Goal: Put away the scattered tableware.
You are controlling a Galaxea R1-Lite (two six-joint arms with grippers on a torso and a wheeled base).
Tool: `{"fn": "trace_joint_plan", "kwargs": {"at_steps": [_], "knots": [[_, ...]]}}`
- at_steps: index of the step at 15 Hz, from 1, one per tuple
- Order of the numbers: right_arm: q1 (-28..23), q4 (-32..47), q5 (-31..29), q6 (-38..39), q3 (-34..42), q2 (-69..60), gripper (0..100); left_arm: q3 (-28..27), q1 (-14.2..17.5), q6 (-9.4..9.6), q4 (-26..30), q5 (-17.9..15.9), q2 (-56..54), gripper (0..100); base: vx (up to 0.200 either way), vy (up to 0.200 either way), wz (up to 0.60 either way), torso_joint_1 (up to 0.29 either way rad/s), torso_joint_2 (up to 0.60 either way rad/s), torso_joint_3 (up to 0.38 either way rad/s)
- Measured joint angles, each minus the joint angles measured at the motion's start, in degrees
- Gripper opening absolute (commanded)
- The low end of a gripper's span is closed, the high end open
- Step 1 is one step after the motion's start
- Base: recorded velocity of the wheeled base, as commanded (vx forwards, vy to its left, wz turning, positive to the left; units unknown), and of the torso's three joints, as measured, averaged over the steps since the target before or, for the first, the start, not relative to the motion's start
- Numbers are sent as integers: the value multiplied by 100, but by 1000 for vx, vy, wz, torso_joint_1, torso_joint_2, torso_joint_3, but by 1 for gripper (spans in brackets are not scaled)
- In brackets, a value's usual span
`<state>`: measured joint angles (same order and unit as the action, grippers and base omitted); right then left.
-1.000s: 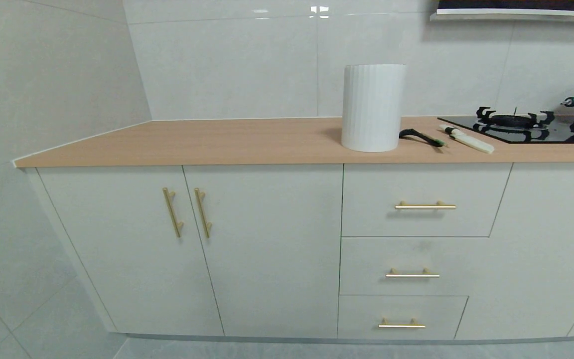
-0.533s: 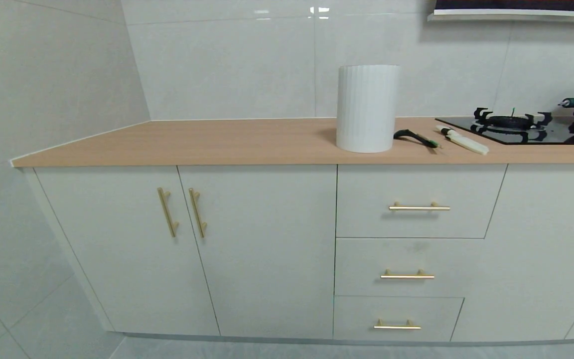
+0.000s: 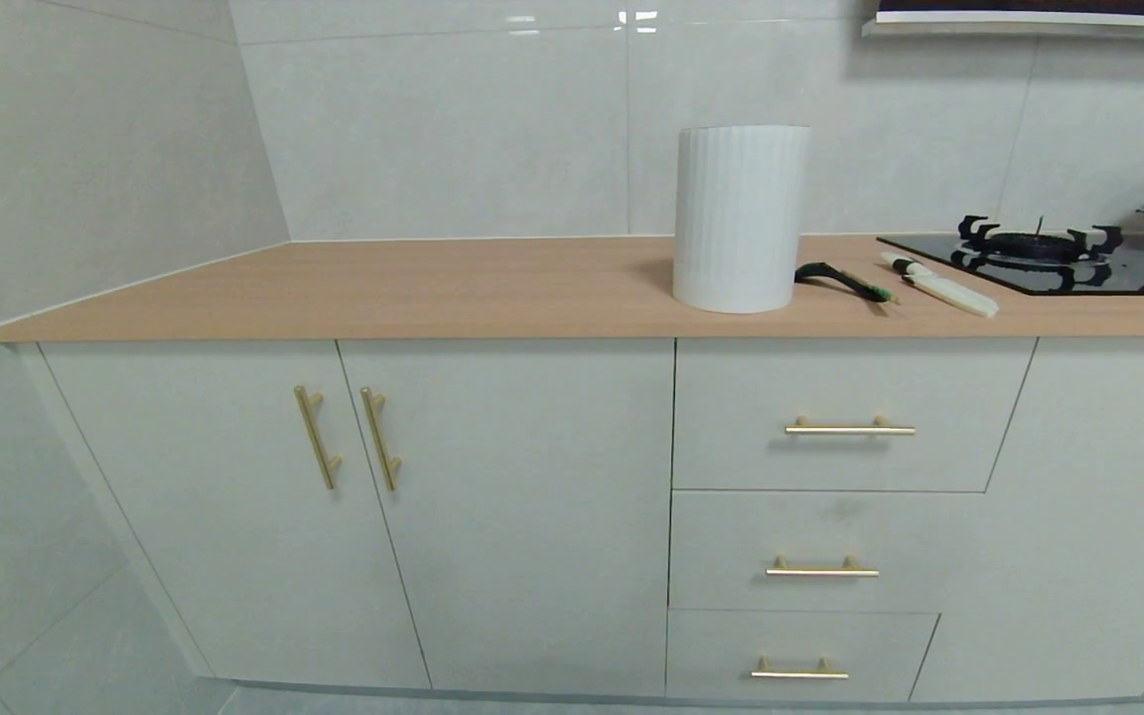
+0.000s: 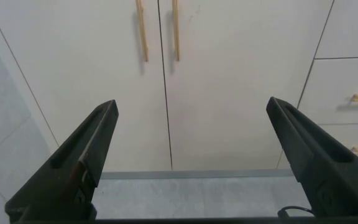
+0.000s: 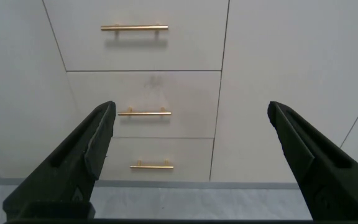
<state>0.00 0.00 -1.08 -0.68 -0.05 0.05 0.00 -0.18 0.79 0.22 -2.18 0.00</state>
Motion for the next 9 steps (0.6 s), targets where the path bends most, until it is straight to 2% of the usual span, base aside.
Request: {"fn": "trace_joint_plan", "kwargs": {"at_steps": [6,9], "knots": [[0,-62,-50,28,-69,0,100,0,0,2,0,-2,0,100,0,0,0,0,0,0],[88,177,141,133,-686,223,100,0,0,-1,2,-2,0,100,0,0,0,0,0,0]]}}
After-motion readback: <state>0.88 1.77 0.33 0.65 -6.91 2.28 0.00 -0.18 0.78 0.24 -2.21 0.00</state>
